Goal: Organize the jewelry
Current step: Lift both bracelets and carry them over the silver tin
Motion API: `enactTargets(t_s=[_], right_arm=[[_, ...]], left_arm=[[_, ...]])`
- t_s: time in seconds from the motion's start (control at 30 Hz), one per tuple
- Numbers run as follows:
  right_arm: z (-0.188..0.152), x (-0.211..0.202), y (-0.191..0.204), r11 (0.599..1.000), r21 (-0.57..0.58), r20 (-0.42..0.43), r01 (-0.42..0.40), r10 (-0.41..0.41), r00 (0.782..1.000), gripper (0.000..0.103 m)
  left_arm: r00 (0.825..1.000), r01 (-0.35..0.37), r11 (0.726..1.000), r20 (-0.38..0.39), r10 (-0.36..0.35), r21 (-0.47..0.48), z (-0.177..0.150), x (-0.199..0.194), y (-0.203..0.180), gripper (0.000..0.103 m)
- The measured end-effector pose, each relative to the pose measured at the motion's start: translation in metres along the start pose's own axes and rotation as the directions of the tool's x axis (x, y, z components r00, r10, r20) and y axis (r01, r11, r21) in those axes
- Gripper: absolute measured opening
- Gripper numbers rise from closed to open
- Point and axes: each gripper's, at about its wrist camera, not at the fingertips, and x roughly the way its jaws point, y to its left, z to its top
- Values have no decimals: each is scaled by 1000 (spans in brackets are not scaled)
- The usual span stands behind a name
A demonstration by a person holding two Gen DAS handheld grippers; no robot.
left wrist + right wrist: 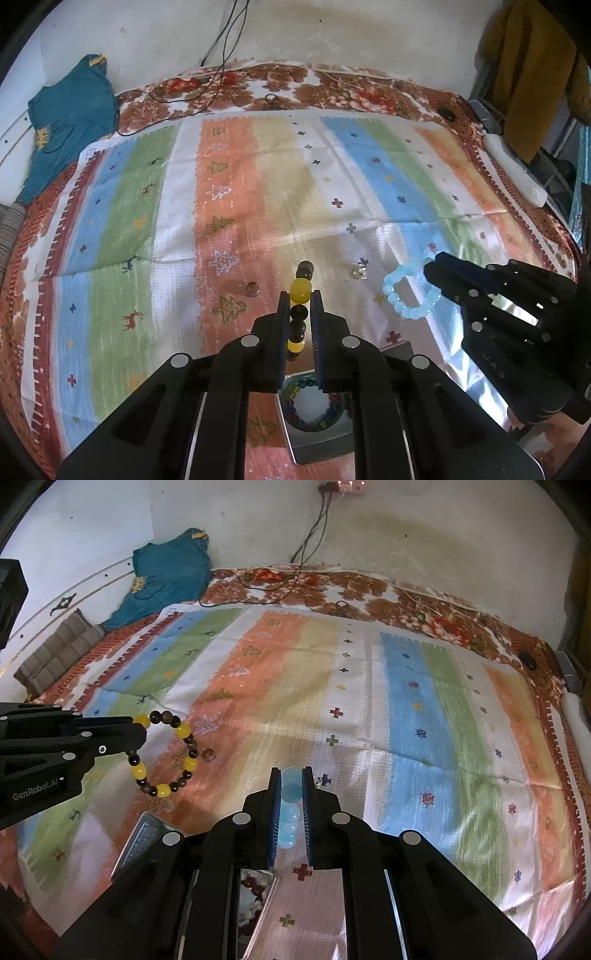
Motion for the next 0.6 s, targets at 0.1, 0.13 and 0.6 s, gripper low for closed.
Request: enactTargets(t_s=[0.1, 0.13, 0.6], right_arm=[[-3, -4, 2, 1000, 1, 0, -7, 7, 1000, 12], [-4, -6, 2, 1000, 2, 0, -14, 14, 1000, 12], [-16, -28, 13, 998, -12, 7, -55, 55, 998, 12]], left_arm=[[1000, -2, 1000, 8, 2, -1, -2, -5, -2, 11], [1000, 3, 1000, 9, -3, 2, -3, -8, -3, 11], [999, 43, 999, 31, -44, 33, -23, -34, -14, 11]])
